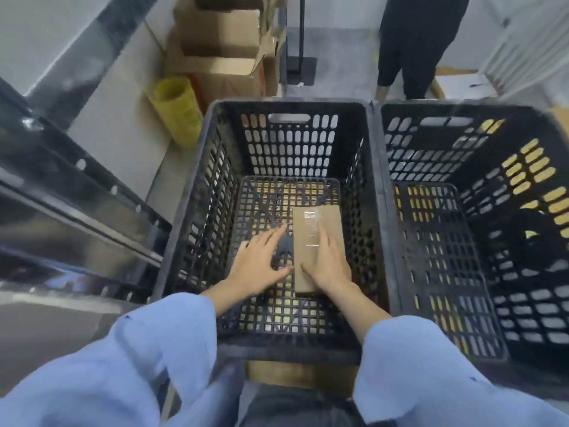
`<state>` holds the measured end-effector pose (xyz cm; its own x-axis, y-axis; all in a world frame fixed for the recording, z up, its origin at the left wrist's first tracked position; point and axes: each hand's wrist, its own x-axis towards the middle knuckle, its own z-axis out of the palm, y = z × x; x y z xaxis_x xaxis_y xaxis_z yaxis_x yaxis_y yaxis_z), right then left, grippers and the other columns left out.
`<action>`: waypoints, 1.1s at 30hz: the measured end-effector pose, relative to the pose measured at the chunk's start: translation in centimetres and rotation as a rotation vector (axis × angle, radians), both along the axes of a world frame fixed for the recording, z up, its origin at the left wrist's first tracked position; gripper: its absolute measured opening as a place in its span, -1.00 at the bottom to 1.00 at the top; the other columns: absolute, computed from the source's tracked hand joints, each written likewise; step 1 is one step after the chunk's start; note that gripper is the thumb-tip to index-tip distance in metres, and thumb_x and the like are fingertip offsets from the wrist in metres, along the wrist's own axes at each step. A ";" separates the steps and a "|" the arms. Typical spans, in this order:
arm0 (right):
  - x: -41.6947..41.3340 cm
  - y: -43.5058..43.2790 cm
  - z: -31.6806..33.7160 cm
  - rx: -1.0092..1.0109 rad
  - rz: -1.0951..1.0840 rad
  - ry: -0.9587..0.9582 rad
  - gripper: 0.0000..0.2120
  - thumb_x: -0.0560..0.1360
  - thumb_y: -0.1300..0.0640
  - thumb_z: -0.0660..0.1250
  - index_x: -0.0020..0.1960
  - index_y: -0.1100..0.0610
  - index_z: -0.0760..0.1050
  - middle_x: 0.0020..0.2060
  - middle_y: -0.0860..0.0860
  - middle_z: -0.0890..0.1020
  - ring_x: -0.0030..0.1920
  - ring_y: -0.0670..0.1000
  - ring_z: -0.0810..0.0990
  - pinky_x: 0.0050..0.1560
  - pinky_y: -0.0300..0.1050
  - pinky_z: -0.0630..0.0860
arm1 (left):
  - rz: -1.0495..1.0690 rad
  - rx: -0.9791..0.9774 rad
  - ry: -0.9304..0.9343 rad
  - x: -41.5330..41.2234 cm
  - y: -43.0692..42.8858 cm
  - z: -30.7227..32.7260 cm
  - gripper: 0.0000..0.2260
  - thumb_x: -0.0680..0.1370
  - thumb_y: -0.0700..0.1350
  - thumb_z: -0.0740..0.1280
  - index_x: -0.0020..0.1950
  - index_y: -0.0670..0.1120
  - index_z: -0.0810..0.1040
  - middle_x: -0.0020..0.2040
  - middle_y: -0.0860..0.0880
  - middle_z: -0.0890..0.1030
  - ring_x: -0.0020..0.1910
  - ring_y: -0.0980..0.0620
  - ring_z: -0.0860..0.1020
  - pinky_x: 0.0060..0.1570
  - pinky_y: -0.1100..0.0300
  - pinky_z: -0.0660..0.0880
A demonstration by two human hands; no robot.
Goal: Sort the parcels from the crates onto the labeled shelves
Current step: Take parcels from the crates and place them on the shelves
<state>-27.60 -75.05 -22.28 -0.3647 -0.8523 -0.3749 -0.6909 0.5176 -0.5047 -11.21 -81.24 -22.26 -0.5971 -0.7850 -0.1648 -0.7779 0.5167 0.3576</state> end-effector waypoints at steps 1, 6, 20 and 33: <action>-0.1 0.2 -0.1 0.019 -0.032 0.014 -0.03 0.46 0.05 0.48 0.60 -0.04 -0.14 0.53 0.01 0.20 0.49 0.12 0.23 0.40 0.08 0.32 | -0.010 0.017 0.003 0.0 0.0 -0.2 -0.20 0.48 0.30 0.29 0.60 0.07 0.02 0.55 0.05 0.23 0.47 0.02 0.26 0.36 -0.04 0.24; -0.6 0.6 -0.8 0.110 -0.151 0.034 -0.03 0.47 0.10 0.47 0.60 -0.03 -0.15 0.57 0.01 0.08 0.50 0.11 0.17 0.36 0.09 0.33 | -0.015 0.101 0.010 -0.2 0.0 -1.6 -0.14 0.44 0.32 0.34 0.60 0.09 0.00 0.55 0.06 0.24 0.46 0.00 0.29 0.36 -0.03 0.24; -0.7 1.8 -2.7 0.160 -0.084 0.057 -0.06 0.46 0.04 0.47 0.60 -0.08 -0.10 0.57 0.10 0.01 0.53 0.16 0.06 0.44 0.08 0.24 | -0.032 0.224 -0.038 0.1 -0.1 -4.4 -0.02 0.39 0.33 0.41 0.61 0.08 -0.09 0.54 0.01 0.26 0.46 -0.02 0.29 0.39 -0.03 0.21; 0.4 0.6 -3.8 -0.022 -0.010 -0.191 0.12 0.29 -0.02 0.61 0.60 -0.04 -0.06 0.56 -0.05 0.05 0.51 0.07 0.16 0.42 0.12 0.26 | 0.186 0.301 0.064 2.5 -2.2 -5.4 0.03 0.33 0.24 0.50 0.61 0.06 -0.05 0.52 0.00 0.31 0.44 -0.04 0.34 0.40 -0.06 0.26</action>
